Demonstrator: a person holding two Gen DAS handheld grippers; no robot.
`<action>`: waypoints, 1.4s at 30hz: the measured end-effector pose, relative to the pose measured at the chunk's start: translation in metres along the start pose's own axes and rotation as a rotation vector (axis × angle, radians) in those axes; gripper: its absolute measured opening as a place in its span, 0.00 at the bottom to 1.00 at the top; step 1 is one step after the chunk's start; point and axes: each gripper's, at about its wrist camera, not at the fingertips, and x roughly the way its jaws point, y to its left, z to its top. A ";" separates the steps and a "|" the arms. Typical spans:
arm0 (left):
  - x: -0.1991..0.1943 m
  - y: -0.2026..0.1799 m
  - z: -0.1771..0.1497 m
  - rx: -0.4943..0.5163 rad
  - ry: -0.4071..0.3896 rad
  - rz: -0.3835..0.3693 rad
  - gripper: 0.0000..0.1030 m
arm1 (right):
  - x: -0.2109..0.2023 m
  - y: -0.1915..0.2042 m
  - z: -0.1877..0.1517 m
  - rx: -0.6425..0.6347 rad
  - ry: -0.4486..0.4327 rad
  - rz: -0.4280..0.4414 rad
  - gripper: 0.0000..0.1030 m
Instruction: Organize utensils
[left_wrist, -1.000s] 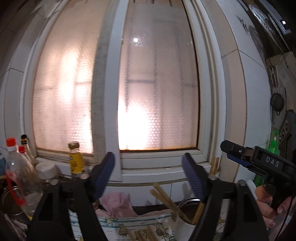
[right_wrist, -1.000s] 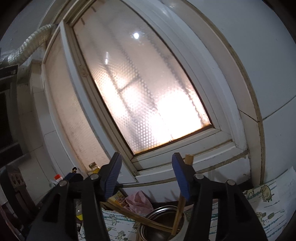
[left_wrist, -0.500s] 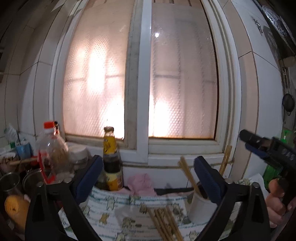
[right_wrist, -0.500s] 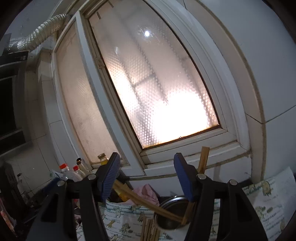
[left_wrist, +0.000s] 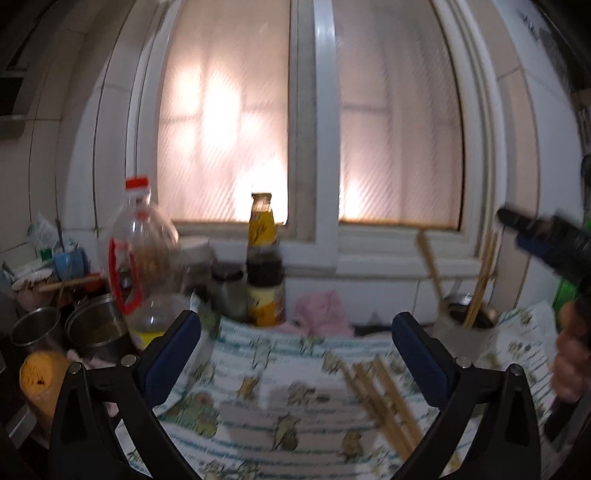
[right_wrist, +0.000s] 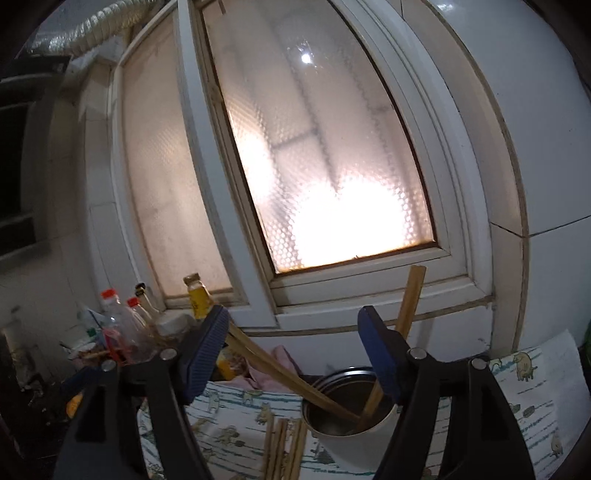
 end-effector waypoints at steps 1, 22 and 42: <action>0.004 0.002 -0.003 0.006 0.016 0.009 1.00 | -0.001 0.000 -0.001 0.005 -0.002 0.010 0.70; 0.012 0.006 -0.115 0.187 0.414 -0.189 1.00 | 0.007 -0.001 -0.004 0.054 0.057 0.014 0.94; 0.025 -0.035 -0.121 0.269 0.521 -0.217 0.05 | 0.015 0.010 -0.013 0.030 0.130 0.016 0.94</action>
